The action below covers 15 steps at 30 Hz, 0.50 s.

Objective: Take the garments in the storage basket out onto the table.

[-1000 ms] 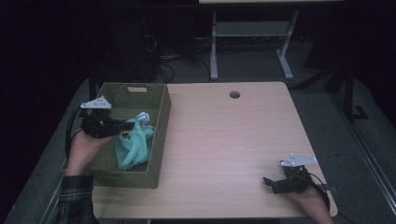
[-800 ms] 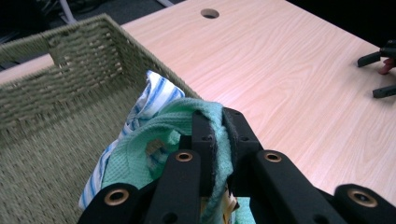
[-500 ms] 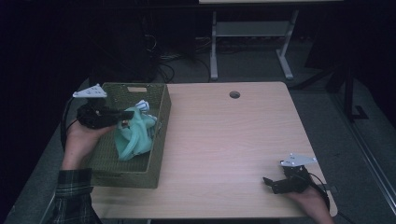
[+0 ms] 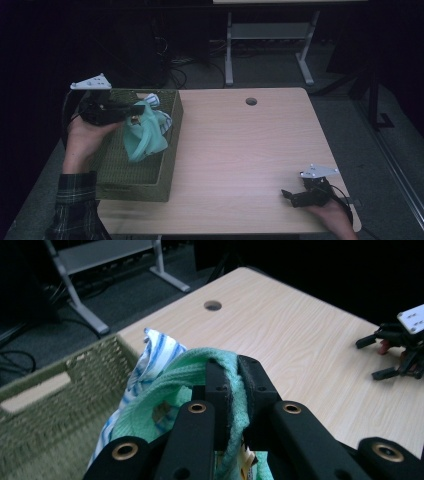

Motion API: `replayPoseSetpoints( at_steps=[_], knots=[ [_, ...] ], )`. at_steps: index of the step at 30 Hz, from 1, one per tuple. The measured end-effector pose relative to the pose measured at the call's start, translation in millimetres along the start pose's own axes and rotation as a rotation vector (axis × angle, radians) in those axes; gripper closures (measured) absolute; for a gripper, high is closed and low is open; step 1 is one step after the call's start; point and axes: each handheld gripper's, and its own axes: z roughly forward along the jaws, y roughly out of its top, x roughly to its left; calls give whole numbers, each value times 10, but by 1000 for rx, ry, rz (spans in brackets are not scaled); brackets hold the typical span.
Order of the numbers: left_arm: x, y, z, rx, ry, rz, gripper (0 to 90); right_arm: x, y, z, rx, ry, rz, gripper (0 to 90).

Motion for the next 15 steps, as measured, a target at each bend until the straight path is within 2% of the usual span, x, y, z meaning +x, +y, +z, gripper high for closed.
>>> replayPoseSetpoints(
  at_steps=[6,11,15],
  knots=[
    [-76,112,26,-22,-17,17,833,0,0,0,0,0,0,32],
    [-125,142,96,-28,-41,21,833,0,0,0,0,0,0,32],
    [-187,167,163,-30,-44,23,833,-1,0,0,0,1,0,32]
  ],
)
